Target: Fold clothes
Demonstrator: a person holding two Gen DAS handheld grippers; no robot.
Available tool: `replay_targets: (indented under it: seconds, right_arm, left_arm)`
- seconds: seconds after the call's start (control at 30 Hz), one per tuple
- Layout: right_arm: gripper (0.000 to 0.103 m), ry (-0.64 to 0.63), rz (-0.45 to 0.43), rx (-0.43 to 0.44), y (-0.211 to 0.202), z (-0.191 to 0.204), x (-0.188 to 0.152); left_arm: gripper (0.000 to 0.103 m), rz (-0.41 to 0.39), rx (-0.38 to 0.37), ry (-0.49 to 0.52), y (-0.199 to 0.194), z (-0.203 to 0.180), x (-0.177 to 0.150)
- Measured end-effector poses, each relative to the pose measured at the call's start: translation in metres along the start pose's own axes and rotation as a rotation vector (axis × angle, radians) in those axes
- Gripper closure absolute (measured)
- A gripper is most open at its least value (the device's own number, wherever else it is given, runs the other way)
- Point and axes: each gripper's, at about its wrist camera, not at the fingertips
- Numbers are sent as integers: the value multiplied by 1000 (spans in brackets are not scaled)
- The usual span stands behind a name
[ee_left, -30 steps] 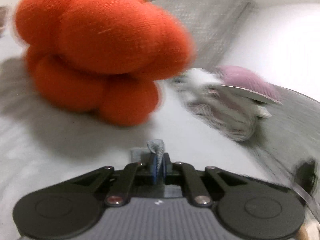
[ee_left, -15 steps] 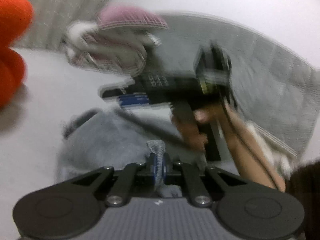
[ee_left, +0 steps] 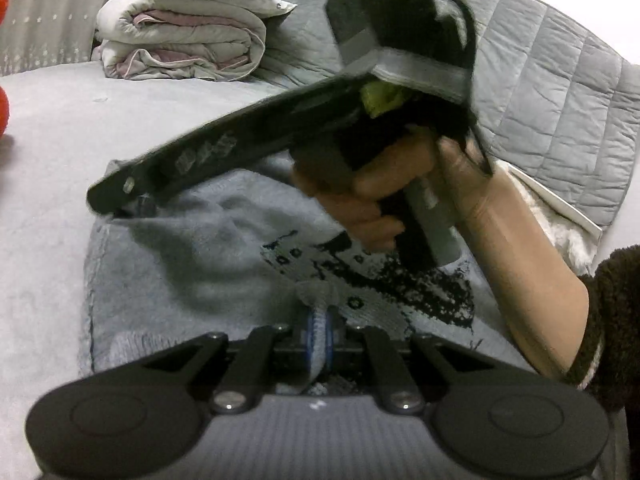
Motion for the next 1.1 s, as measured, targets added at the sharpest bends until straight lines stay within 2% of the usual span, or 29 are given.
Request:
replay_targets:
  seconds: [0.03,0.07,0.1,0.13,0.2,0.4,0.57,0.63,0.9,1.1]
  right_arm:
    - [69,-14,-2,-12,3,2,-2]
    - [85,0,-7,-32,4,-1,-1]
    - [94,13,-11,-52,5,-4,-1]
    - [95,26,-15,-73,5,-7,-1]
    - [95,64,-26,-107,6,-14,0]
    - [95,430,-98,-35,-5,-66,1]
    - [95,614,-126,27,3,-77,-2]
    - [95,635,-121,20,8,-72,1]
    - [95,614,-83,-40,26,-45,25]
    - [95,563,-91,-77,44,-19,42]
  left_arm:
    - [97,0,0,-1,-2,-1,-1]
    - [97,1,2,0,-2,-1,-1]
    - [97,2,5,2,-1,-2,0]
    - [97,2,11,3,-1,-2,0]
    - [97,-2,26,3,-2,-1,1]
    - [97,-41,105,-13,-13,4,2]
    - [97,-118,215,-94,-42,19,-2]
    - [97,-175,262,-151,-59,28,-5]
    - [97,-377,532,-400,-109,60,-18]
    - [97,-575,690,-534,-142,69,-33]
Point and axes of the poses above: each gripper's, at about its wrist camera, not at the fingertips, and y roughly the way its jaws point, z to its left, x to its top, and after that the axes turned 13 degrees about -x, right-handed
